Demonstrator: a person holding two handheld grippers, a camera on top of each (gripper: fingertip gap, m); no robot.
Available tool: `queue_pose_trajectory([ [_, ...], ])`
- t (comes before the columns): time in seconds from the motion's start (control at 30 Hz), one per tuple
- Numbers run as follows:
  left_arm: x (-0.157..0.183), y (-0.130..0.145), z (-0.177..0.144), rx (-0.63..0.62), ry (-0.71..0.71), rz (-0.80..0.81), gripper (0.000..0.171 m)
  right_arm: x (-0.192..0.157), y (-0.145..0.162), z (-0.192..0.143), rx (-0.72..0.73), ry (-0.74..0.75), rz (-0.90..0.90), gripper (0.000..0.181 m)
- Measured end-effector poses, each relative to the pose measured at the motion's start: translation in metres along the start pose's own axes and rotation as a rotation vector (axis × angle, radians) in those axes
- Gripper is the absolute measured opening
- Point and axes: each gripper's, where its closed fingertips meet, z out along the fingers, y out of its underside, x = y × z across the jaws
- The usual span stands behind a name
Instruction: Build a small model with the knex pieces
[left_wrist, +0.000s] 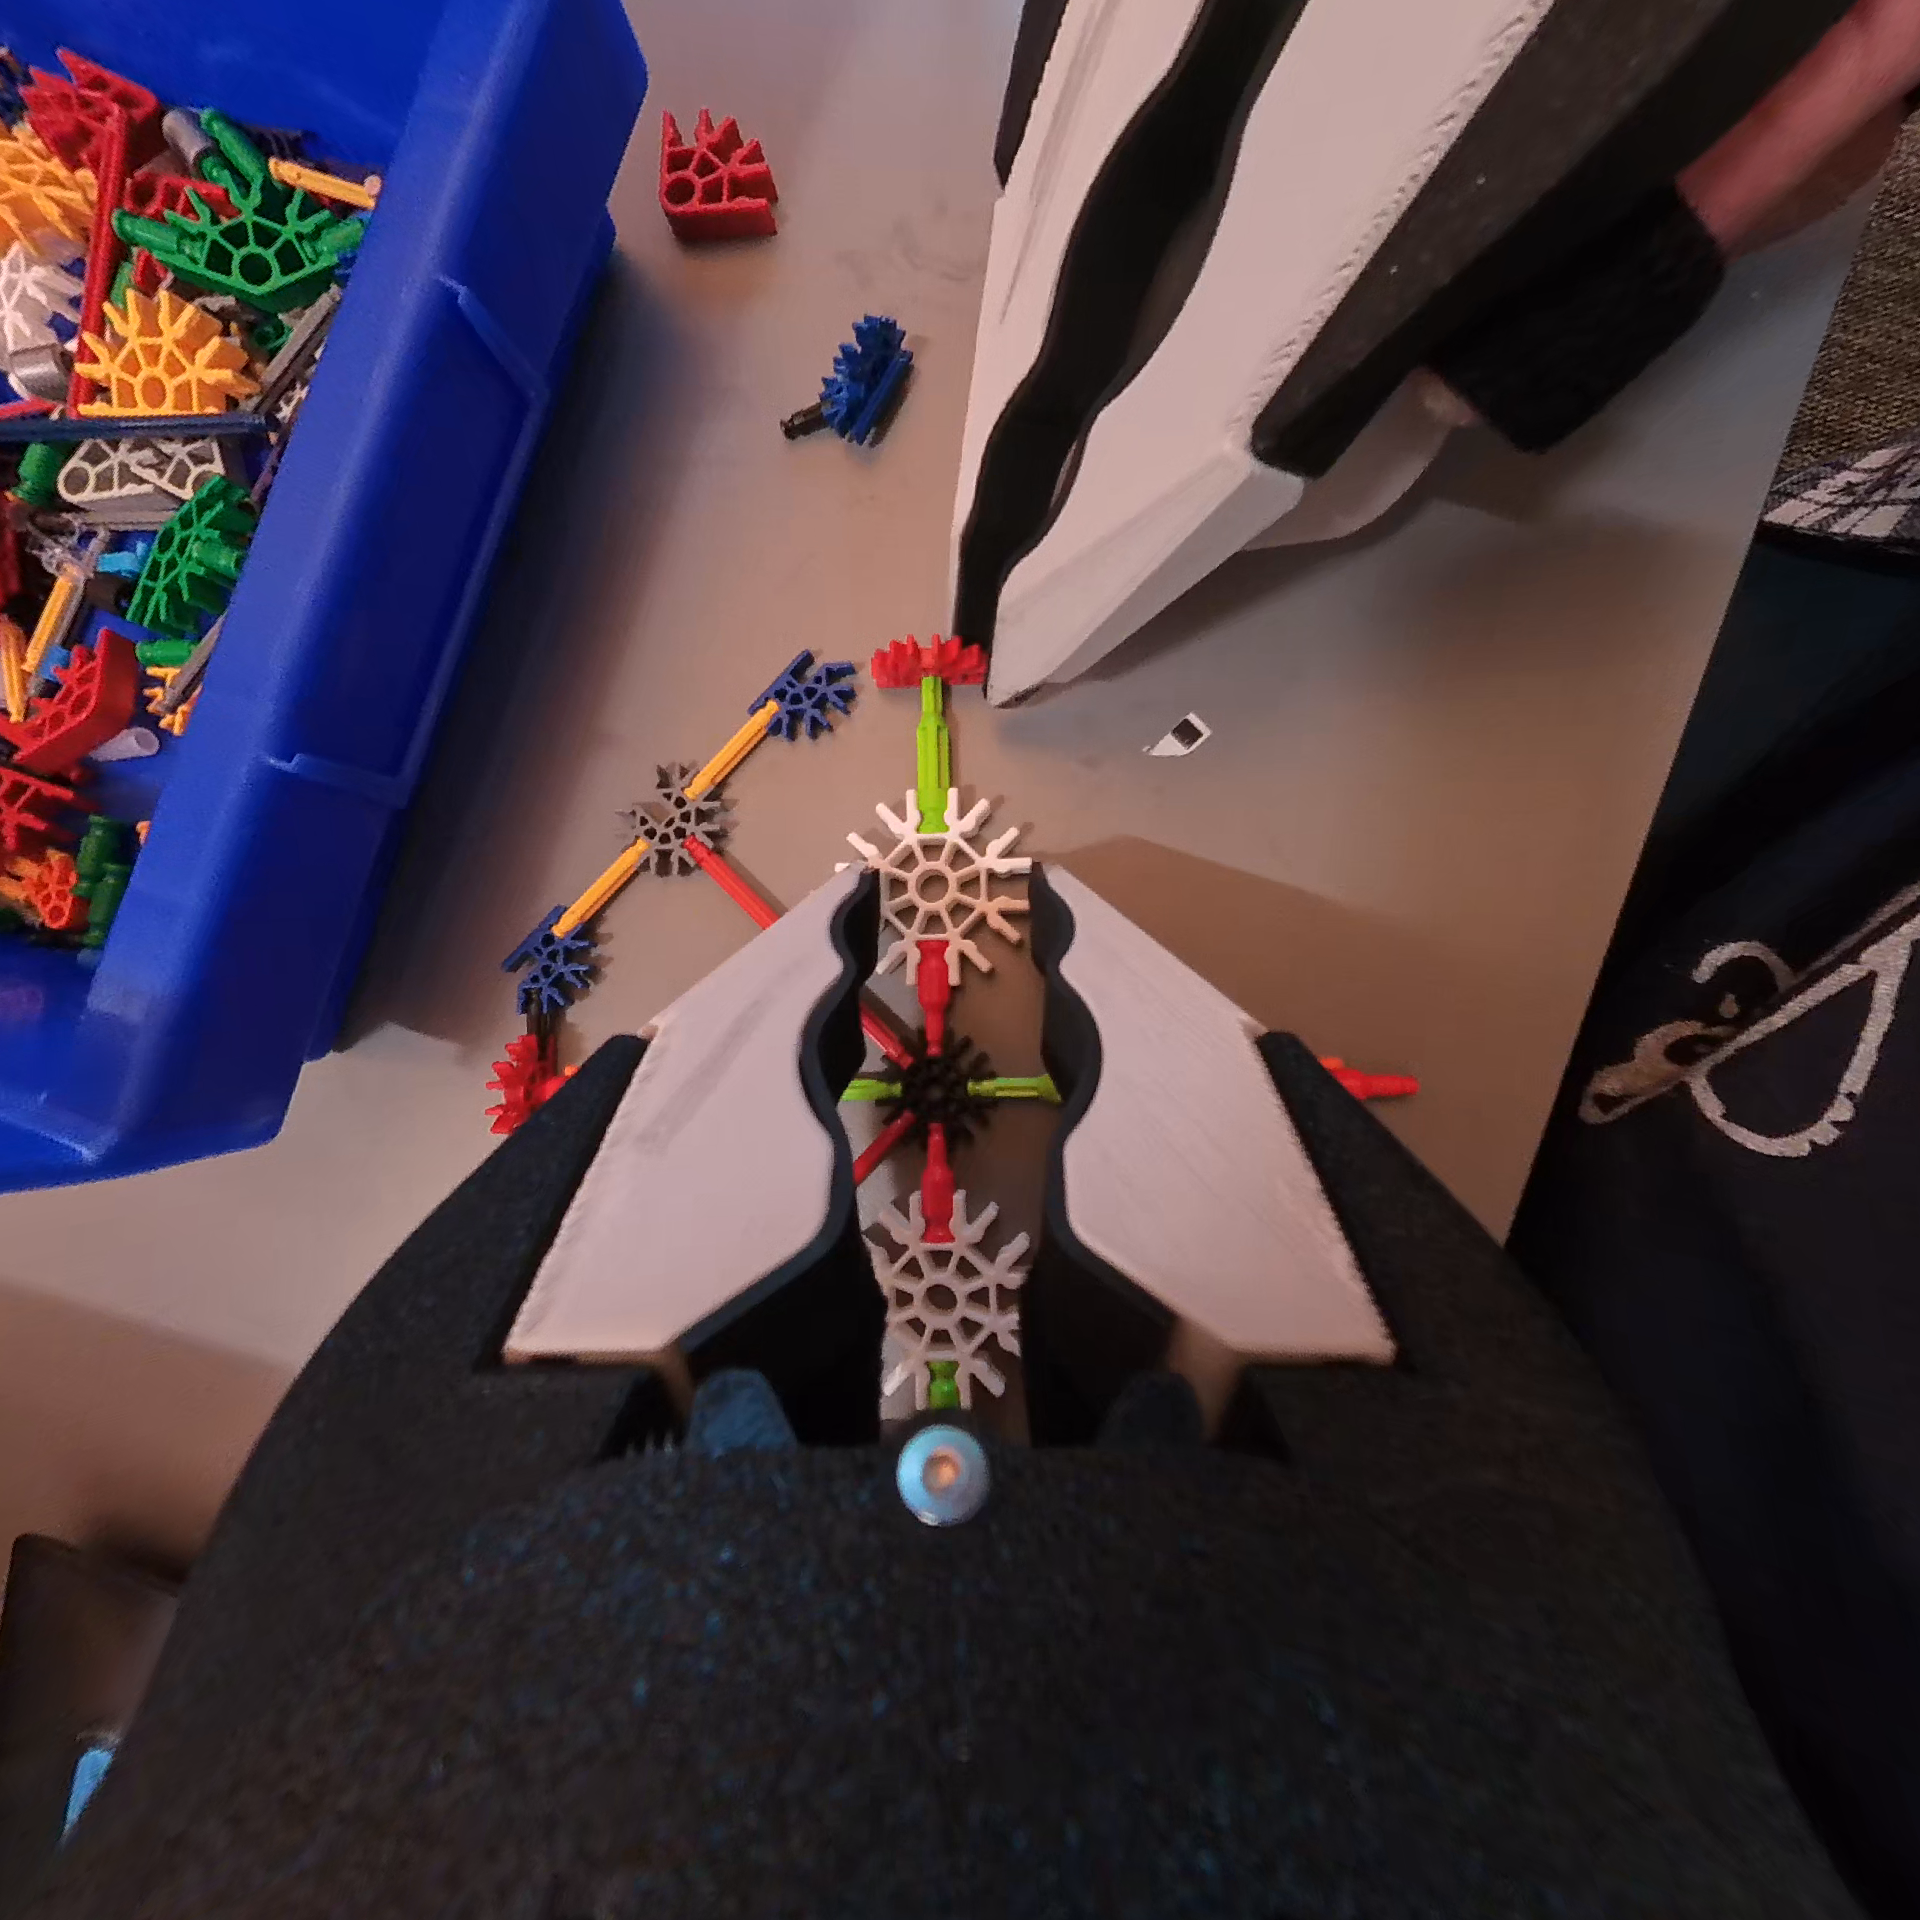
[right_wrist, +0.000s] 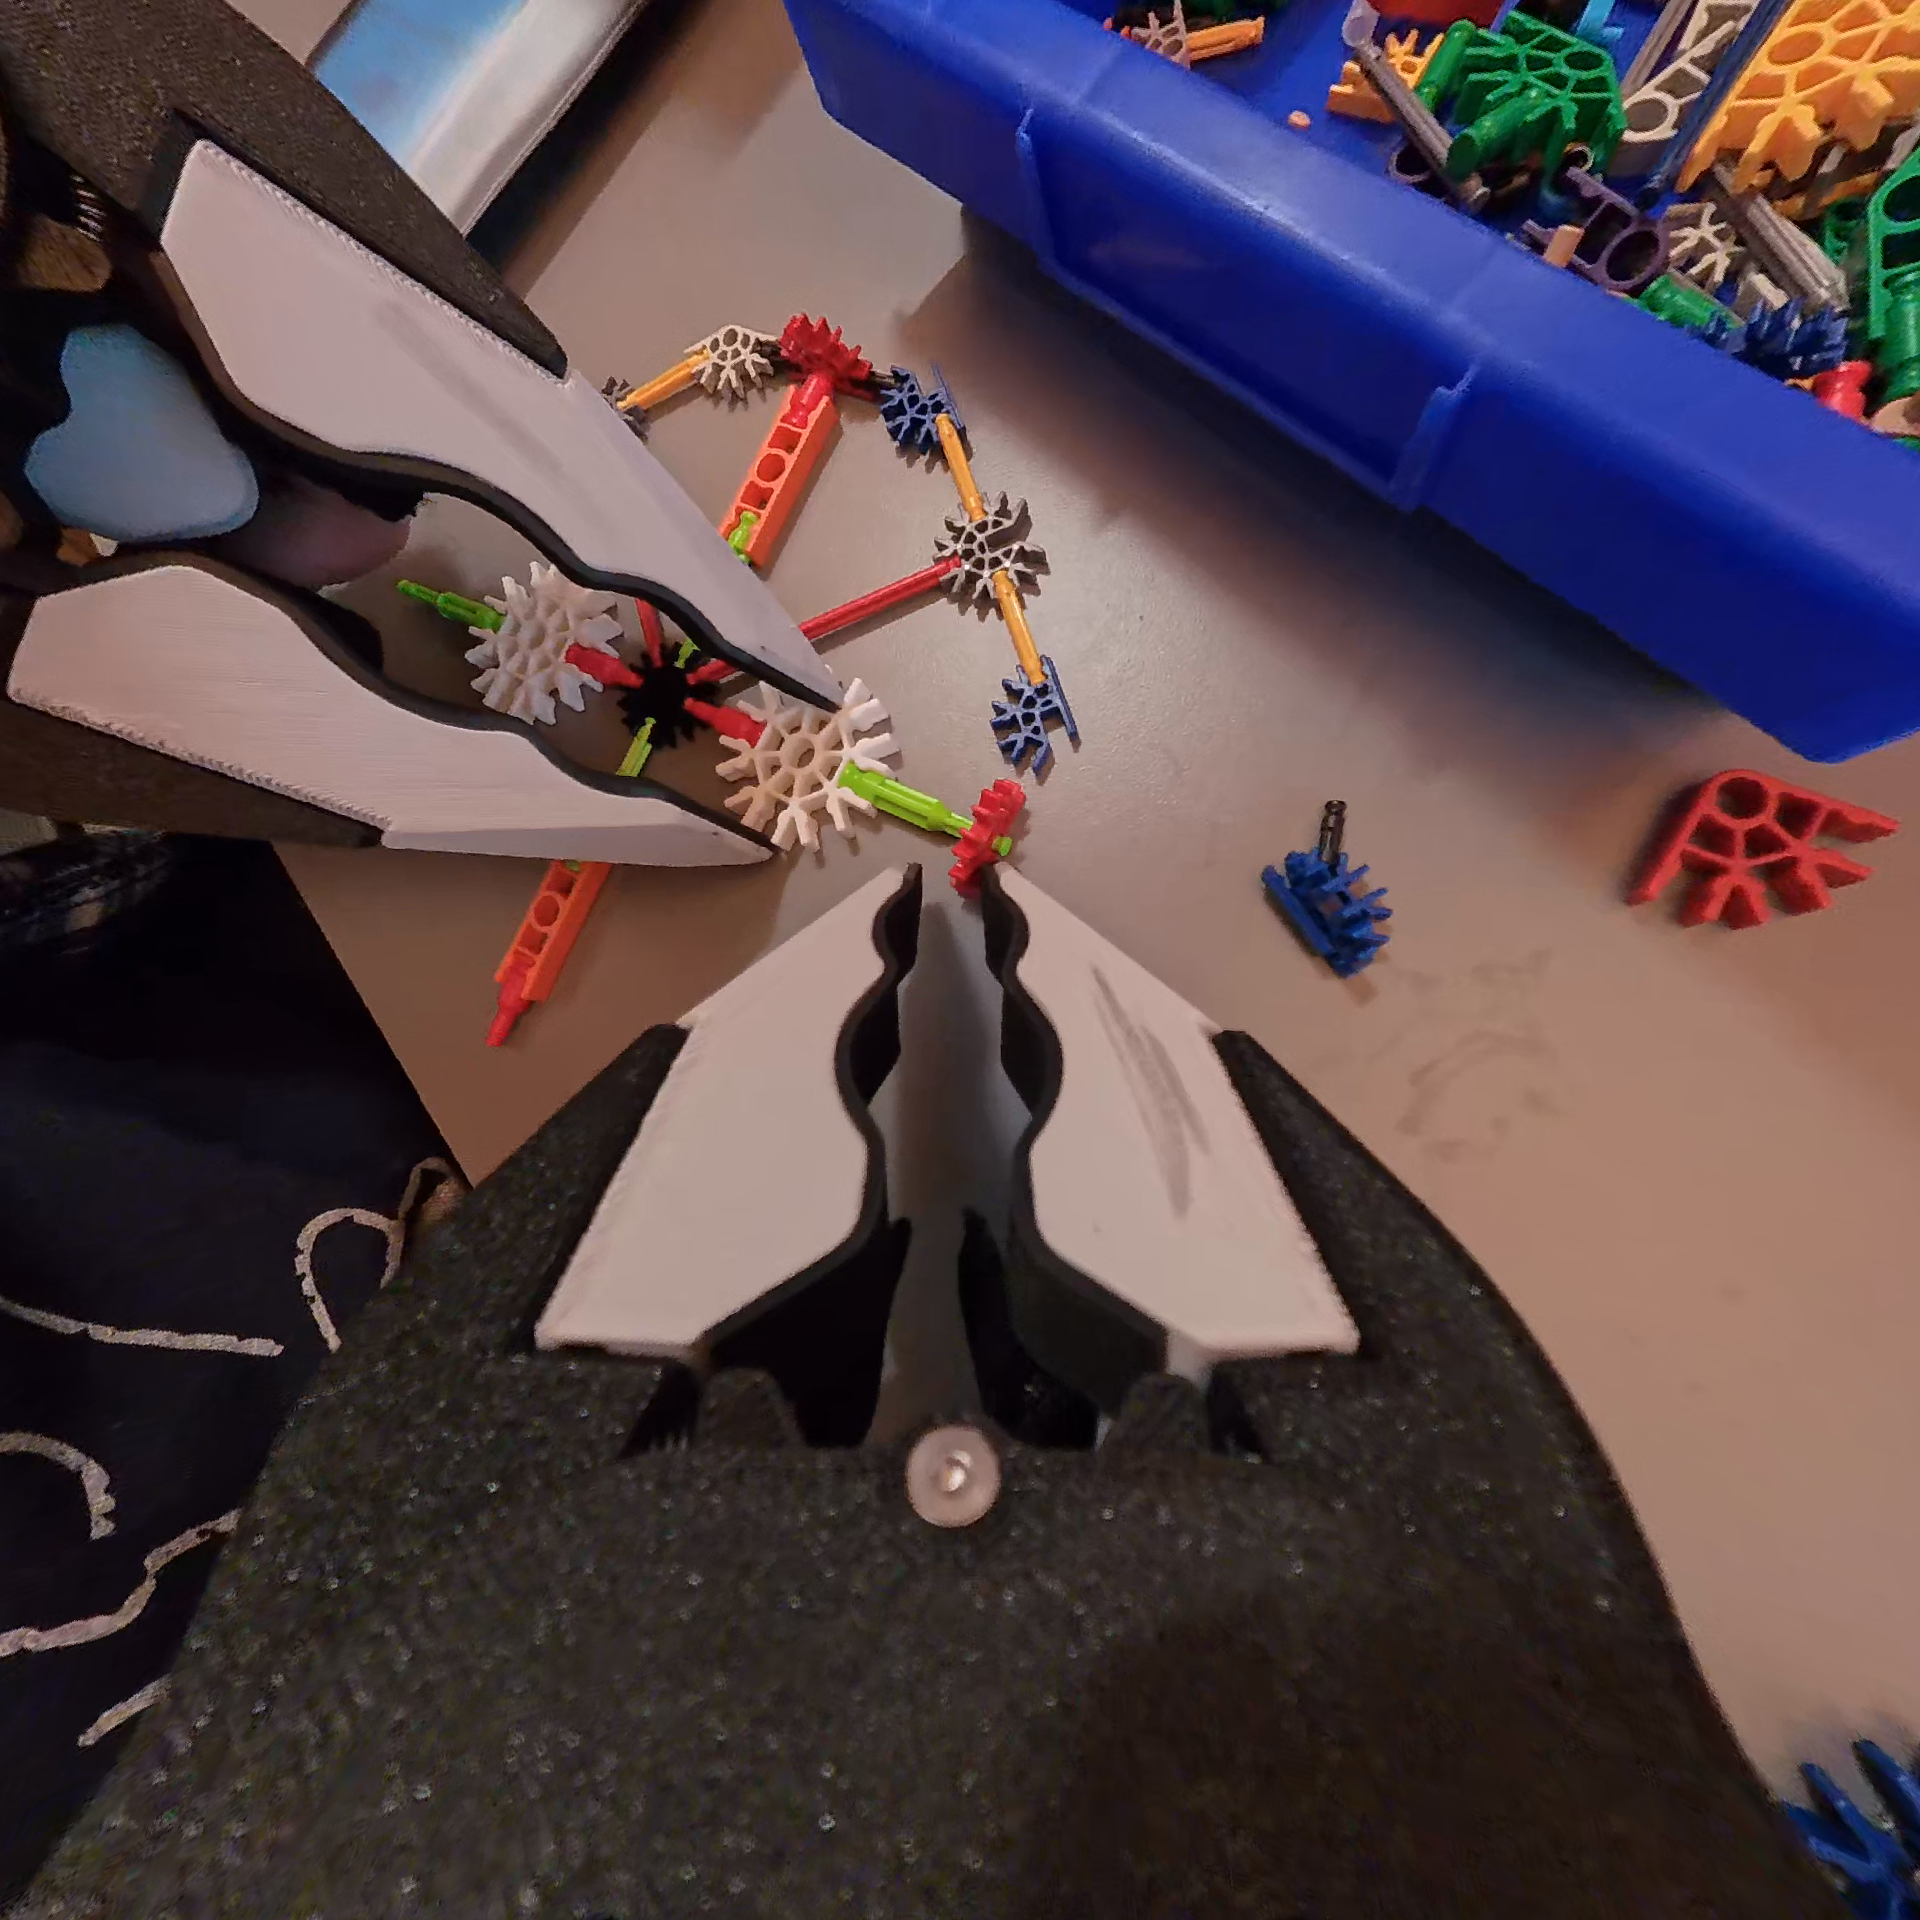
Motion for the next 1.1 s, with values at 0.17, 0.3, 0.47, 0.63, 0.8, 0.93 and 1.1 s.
queue_pose_trajectory([
  [0.17, 0.0001, 0.0003, -0.0001, -0.001, -0.001, 0.0, 0.028, -0.001, 0.0002, -0.0008, 0.003, -0.011, 0.01, 0.012],
  [0.3, 0.0007, -0.0005, 0.0006, 0.001, 0.0, 0.003, 0.028, -0.0042, 0.0004, 0.0011, -0.004, -0.015, -0.007, 0.011],
  [0.47, 0.0008, 0.0004, 0.0, 0.001, 0.0, 0.001, 0.028, -0.0001, -0.0014, -0.0028, 0.012, -0.004, 0.005, 0.013],
  [0.63, 0.0006, 0.0011, -0.0006, -0.001, -0.002, 0.002, 0.028, -0.0029, -0.0004, -0.0002, 0.005, 0.003, -0.016, 0.013],
  [0.8, 0.0011, 0.0012, -0.0006, -0.001, -0.001, 0.005, 0.028, -0.0072, -0.0007, 0.003, 0.001, -0.013, -0.023, 0.012],
  [0.93, 0.0014, 0.0014, -0.0008, -0.002, -0.001, 0.007, 0.028, -0.0054, -0.0004, 0.0024, 0.003, -0.001, -0.031, 0.01],
  [1.1, 0.0009, 0.0013, -0.0005, -0.005, -0.001, 0.008, 0.028, -0.0001, -0.0011, -0.0001, 0.002, 0.052, -0.064, 0.01],
])
